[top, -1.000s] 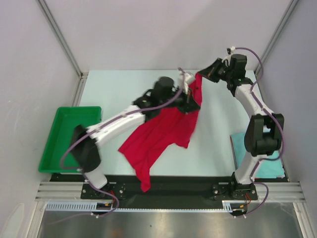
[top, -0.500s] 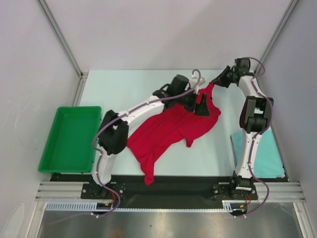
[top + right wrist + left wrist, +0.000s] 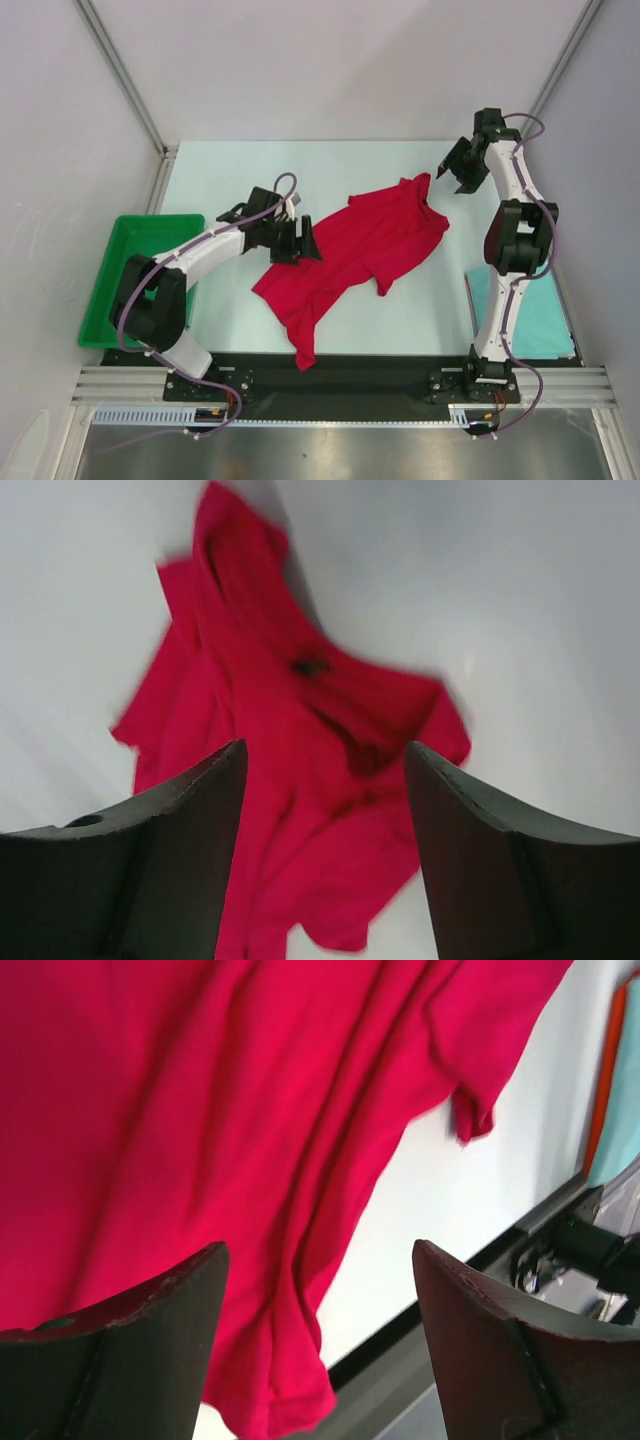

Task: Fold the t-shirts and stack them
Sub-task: Flatten the tshirt out

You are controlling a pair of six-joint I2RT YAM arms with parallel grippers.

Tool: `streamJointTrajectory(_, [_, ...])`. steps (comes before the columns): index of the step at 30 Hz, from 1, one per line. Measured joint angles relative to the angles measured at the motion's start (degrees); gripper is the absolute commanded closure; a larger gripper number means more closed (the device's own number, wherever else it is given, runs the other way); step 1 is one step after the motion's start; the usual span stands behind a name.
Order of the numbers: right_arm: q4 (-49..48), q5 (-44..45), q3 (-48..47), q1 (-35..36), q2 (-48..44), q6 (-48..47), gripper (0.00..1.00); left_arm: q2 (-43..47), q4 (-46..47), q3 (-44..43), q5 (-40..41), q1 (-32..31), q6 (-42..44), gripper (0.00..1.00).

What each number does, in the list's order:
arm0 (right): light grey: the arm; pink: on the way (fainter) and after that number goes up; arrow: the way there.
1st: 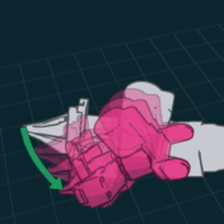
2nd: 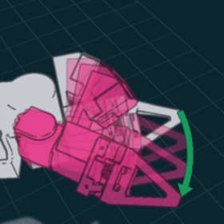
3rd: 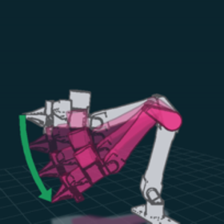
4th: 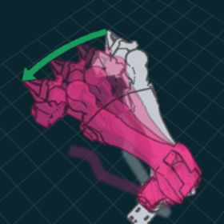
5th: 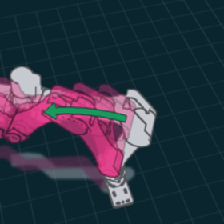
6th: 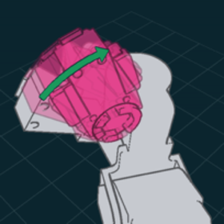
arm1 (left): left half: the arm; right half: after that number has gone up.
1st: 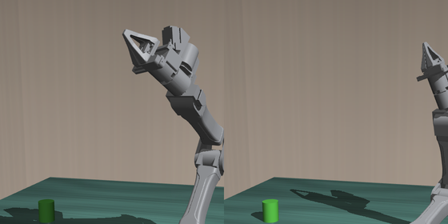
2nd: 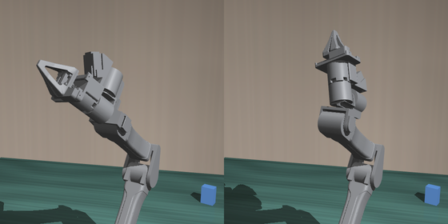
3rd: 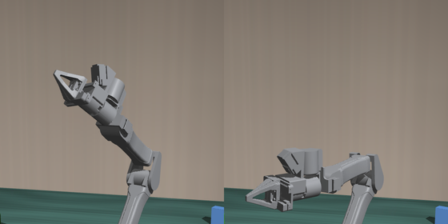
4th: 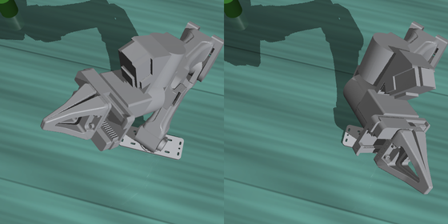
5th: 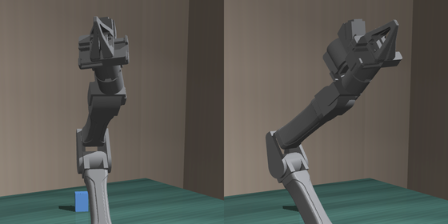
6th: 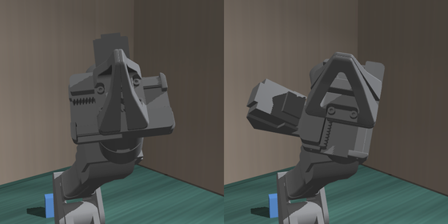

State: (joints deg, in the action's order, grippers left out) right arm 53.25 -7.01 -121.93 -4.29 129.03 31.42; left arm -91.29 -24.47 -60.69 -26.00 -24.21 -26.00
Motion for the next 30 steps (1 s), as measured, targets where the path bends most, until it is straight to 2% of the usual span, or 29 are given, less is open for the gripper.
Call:
streamJointTrajectory(2, [0.79,1.62,6.95,2.08,-6.14,-0.35,0.31,1.03,0.02,3.02,-0.31,-0.76,-1.44,0.2])
streamJointTrajectory(4, [0.74,2.69,14.84,5.31,-13.31,-0.68,0.31,2.27,0.7,6.25,-0.22,-1.18,-3.39,0.15])
streamJointTrajectory(7, [-1.03,3.21,27.78,14.03,-26.03,-0.83,0.34,1.9,1.29,9.01,-0.04,-0.22,-5.53,0.15])
streamJointTrajectory(10, [-5.6,2.43,39.76,24.15,-37.24,0.48,0.38,-2.69,2.32,9.4,-0.17,3.13,-6.1,0.15])
streamJointTrajectory(12, [-8.39,1.29,48.11,28.79,-43.78,2.38,0.46,-5.29,1.99,8.55,-2.4,5.62,-6.97,0.15])
streamJointTrajectory(13, [-9.2,0.81,51.78,30.08,-46.31,3.54,0.5,-6.05,1.42,7.63,-2.84,6.4,-6.95,0.15])
streamJointTrajectory(17, [-11.8,0.5,61.72,31.17,-50.18,7.85,0.57,-10.34,-2.16,2.43,-3.23,7.91,-6.34,0.14])
streamJointTrajectory(23, [-12.92,1.88,62.53,30.97,-48.68,9.81,0.56,-18.71,-8.9,-7.58,-6.75,11.08,-5.86,0.15])
streamJointTrajectory(30, [-13.53,3.28,48.85,29.0,-34.07,11.91,0.53,-31.43,-13.31,-27.61,-6.27,15.43,-4.94,0.15])
